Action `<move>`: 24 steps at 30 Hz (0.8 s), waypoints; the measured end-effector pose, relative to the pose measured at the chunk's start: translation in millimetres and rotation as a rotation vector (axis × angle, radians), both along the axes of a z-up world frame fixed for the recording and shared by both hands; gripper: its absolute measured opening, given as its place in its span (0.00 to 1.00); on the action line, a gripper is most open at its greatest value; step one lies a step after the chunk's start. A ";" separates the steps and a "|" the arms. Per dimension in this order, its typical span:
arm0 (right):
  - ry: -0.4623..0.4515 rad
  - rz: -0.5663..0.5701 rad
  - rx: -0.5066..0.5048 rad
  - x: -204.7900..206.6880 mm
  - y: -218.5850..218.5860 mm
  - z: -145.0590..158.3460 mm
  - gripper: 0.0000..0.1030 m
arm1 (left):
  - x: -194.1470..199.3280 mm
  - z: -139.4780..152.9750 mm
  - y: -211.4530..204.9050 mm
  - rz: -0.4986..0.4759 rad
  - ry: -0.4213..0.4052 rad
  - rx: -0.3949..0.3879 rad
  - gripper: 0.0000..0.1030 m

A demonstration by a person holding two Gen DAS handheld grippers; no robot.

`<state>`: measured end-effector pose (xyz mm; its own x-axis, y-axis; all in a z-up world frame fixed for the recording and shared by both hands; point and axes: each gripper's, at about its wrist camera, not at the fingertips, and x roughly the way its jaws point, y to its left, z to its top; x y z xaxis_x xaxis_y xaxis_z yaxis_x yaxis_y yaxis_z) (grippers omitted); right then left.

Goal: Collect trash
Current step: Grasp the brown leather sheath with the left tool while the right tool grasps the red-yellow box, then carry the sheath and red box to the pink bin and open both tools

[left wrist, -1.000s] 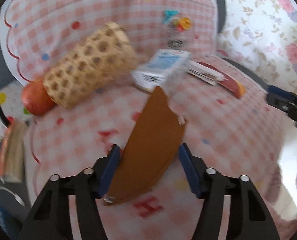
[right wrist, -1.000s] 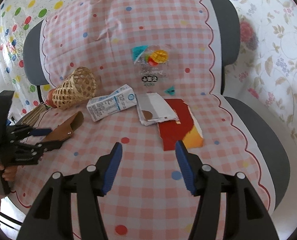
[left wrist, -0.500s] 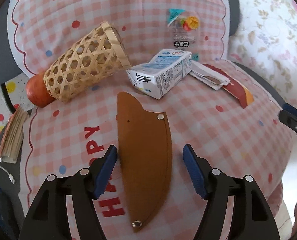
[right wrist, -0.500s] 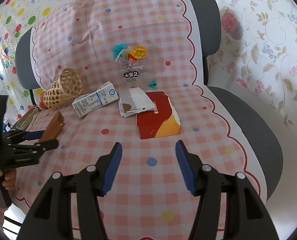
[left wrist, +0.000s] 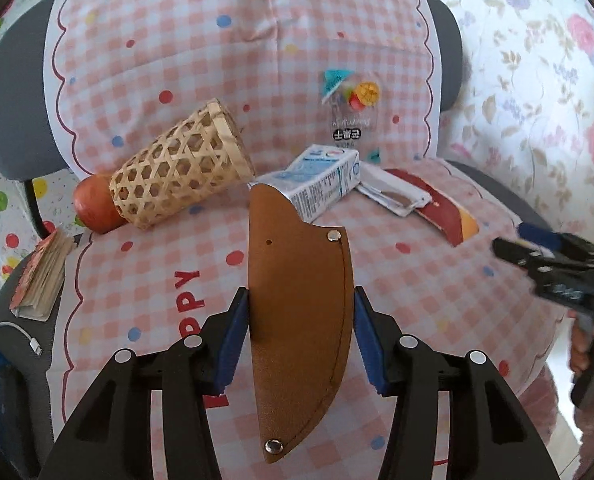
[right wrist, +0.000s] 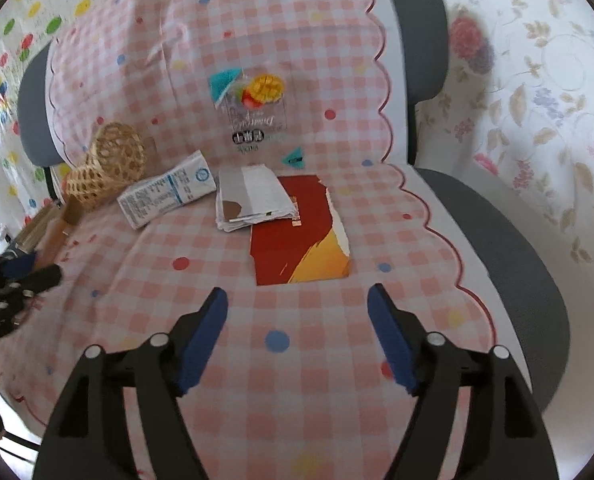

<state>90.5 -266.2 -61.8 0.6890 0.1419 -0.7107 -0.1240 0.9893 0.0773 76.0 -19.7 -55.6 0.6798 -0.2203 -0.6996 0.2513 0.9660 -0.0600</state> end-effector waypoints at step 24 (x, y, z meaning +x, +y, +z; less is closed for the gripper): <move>0.040 0.036 -0.073 48.3 0.4 -19.7 0.73 | 12.0 -1.6 -13.2 -0.020 0.014 -0.039 0.50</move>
<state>138.8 -265.8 -81.5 0.6552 0.1127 -0.7470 -0.1577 0.9874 0.0106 88.0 -32.9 -57.2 0.6649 -0.2613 -0.6997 0.2694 0.9577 -0.1016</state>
